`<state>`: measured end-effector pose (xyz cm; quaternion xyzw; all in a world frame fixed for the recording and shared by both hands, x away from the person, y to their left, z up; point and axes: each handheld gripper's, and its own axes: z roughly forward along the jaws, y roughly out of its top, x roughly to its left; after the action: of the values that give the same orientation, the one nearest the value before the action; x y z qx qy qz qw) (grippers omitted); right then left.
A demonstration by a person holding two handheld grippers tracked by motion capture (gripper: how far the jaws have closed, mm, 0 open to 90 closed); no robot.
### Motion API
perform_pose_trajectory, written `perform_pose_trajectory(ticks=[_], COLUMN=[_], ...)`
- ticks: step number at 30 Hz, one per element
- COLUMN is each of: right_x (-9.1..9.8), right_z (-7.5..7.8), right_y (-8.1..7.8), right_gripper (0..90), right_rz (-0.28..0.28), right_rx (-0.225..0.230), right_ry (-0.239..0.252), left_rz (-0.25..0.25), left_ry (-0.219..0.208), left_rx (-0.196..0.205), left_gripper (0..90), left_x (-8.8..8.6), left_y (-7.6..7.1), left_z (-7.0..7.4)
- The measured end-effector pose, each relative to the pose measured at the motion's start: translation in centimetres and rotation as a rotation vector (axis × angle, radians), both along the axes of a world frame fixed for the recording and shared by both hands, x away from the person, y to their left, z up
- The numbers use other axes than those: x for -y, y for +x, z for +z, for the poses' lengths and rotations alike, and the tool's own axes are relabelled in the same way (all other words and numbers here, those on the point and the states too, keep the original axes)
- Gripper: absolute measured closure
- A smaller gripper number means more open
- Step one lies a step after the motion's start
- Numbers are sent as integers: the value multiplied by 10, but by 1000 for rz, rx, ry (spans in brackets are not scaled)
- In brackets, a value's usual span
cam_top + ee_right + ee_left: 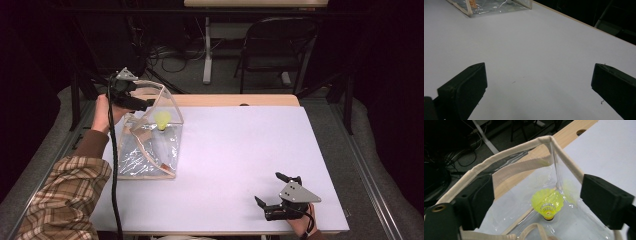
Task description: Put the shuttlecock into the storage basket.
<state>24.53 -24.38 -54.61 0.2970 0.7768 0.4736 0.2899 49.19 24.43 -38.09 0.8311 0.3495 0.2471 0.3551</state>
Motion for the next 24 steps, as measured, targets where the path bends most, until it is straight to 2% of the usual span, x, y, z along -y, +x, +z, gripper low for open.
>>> perform_pose_trajectory(ticks=[8,24], right_x=[1,1], right_z=[0,0], right_y=[0,0], right_gripper=[0,0], right_rz=[0,2], right_rx=[-2,-3], right_ry=[5,9], left_rz=[14,32], left_ry=[-17,-39], left_rx=[24,63], left_gripper=[13,0], left_x=[1,10], left_y=[-13,-39], left_z=[6,0])
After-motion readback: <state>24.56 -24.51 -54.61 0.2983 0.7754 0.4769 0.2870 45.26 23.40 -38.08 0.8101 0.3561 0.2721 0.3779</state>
